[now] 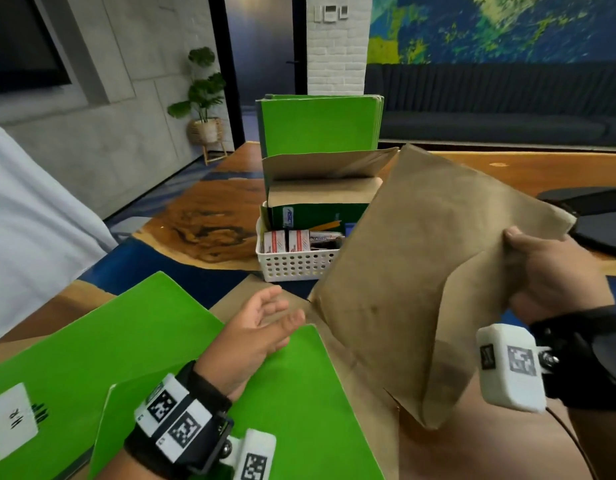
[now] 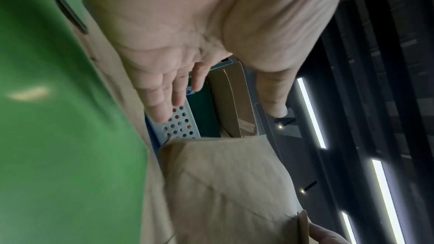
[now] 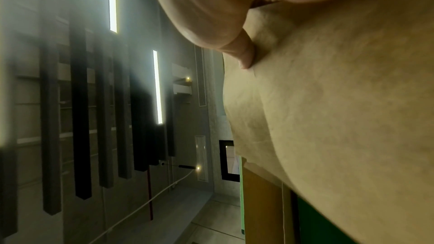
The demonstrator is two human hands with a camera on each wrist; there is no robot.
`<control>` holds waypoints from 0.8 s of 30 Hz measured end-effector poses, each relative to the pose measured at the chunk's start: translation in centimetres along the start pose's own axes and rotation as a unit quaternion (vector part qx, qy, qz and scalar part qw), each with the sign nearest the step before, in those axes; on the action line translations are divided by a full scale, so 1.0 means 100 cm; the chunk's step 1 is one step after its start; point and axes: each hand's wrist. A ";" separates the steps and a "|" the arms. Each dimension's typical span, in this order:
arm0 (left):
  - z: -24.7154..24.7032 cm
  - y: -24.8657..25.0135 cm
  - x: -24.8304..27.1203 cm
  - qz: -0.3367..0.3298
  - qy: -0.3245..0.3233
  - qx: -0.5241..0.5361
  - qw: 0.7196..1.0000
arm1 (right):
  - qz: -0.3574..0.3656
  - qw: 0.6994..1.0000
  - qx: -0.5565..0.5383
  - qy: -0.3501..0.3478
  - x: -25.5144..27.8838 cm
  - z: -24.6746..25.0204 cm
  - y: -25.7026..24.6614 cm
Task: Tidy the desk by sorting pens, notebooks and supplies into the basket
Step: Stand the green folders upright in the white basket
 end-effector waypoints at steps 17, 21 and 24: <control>-0.014 -0.009 -0.068 -0.014 -0.052 -0.195 0.979 | 0.009 0.995 -0.024 -0.094 0.019 -0.007 -0.014; 0.003 -0.009 -0.063 -0.018 -0.028 -0.071 0.997 | 0.014 0.997 -0.024 -0.070 0.013 -0.003 -0.018; 0.022 -0.011 -0.054 -0.013 -0.087 0.134 0.987 | -0.027 0.997 -0.039 -0.066 0.006 -0.001 -0.014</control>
Point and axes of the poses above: each hand's wrist, its own x-axis away from the middle knuckle, its own z-axis out of the back of the hand, y = z × x, and after that the axes turned 4 degrees about -x, right-handed
